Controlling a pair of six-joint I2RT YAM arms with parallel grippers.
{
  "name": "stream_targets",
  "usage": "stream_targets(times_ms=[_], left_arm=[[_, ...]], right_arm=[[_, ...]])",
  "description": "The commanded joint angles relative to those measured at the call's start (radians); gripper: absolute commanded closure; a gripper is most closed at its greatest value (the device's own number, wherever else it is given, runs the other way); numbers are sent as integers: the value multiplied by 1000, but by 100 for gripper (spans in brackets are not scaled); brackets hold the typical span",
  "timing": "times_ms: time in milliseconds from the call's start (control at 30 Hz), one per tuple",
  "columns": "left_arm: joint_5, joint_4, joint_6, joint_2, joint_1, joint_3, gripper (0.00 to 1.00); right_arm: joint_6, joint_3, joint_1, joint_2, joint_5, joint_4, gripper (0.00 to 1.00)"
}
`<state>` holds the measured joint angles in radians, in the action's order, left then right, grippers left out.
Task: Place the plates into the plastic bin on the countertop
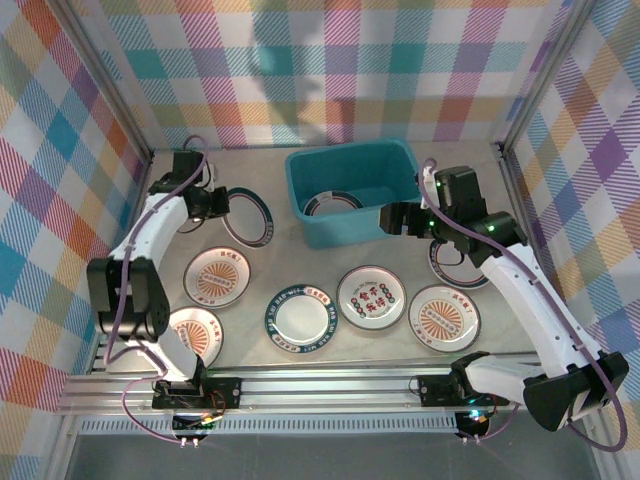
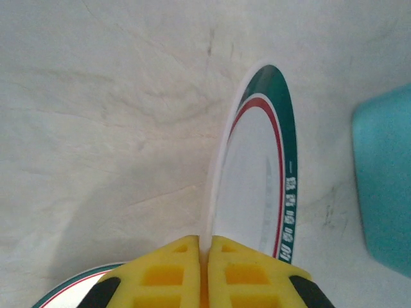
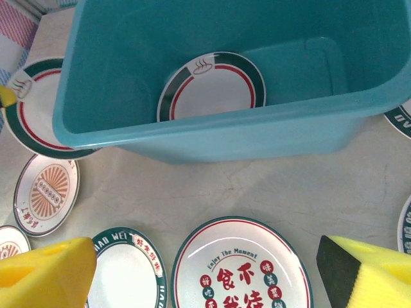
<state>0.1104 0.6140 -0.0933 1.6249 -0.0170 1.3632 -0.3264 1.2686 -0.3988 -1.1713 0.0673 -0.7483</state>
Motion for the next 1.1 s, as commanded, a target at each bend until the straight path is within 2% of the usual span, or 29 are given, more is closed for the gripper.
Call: stream_targets(times_ms=[0,300,467,667,800,933,1067], left_arm=[[-48,39,-29,-120,1,18,95],[6,96,-105,-312,2,116,95],[159,53,-231,-354,-11,159,96],[253,-13,-322,-370,-109,196,98],[259,-48,-354,-370,-205,206,99],[269,-99,-387,-362,-283,206,100],[264,-121,-407,-359,-330,204,100]], right_arm=[[-12,32,-4,-23,56,32,13],[-22,99,-5,-72,223,51,18],[-17,180,-7,-128,363,49,26],[23,262,-41,-172,461,53,33],[-12,278,-51,-194,512,104,36],[-48,281,-57,-219,514,146,40],[-63,267,-57,-235,456,154,44]])
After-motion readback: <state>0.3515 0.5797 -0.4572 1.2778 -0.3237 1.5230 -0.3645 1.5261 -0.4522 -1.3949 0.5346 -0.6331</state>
